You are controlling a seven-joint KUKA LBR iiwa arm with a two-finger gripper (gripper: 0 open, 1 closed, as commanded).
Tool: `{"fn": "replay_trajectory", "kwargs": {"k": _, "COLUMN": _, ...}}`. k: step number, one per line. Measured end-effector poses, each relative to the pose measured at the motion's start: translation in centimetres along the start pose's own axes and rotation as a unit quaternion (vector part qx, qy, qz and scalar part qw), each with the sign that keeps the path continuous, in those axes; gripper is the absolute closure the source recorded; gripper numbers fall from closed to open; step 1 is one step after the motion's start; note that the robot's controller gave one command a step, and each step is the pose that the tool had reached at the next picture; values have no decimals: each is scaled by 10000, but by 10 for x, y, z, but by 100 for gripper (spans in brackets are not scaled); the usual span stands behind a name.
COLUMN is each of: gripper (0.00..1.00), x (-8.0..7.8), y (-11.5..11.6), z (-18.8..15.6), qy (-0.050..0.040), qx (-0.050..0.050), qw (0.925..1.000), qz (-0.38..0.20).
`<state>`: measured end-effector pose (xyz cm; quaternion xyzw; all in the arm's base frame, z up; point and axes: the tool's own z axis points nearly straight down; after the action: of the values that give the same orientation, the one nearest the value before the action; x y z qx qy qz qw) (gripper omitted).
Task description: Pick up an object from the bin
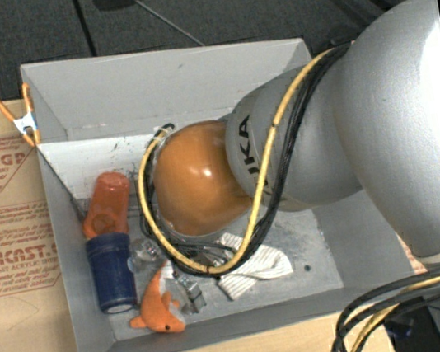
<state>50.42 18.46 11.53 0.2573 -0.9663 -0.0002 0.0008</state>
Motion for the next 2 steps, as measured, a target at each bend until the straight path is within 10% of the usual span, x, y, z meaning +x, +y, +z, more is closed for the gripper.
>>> {"fn": "replay_trajectory", "kwargs": {"k": 1, "gripper": 0, "x": 6, "y": 30, "z": 6, "qy": -18, "qx": 3, "qw": 9987, "qz": -509}}
{"fn": "replay_trajectory", "kwargs": {"k": 2, "gripper": 0, "x": 5, "y": -3, "z": 35, "qy": 10, "qx": 34, "qw": 9937, "qz": -1116}}
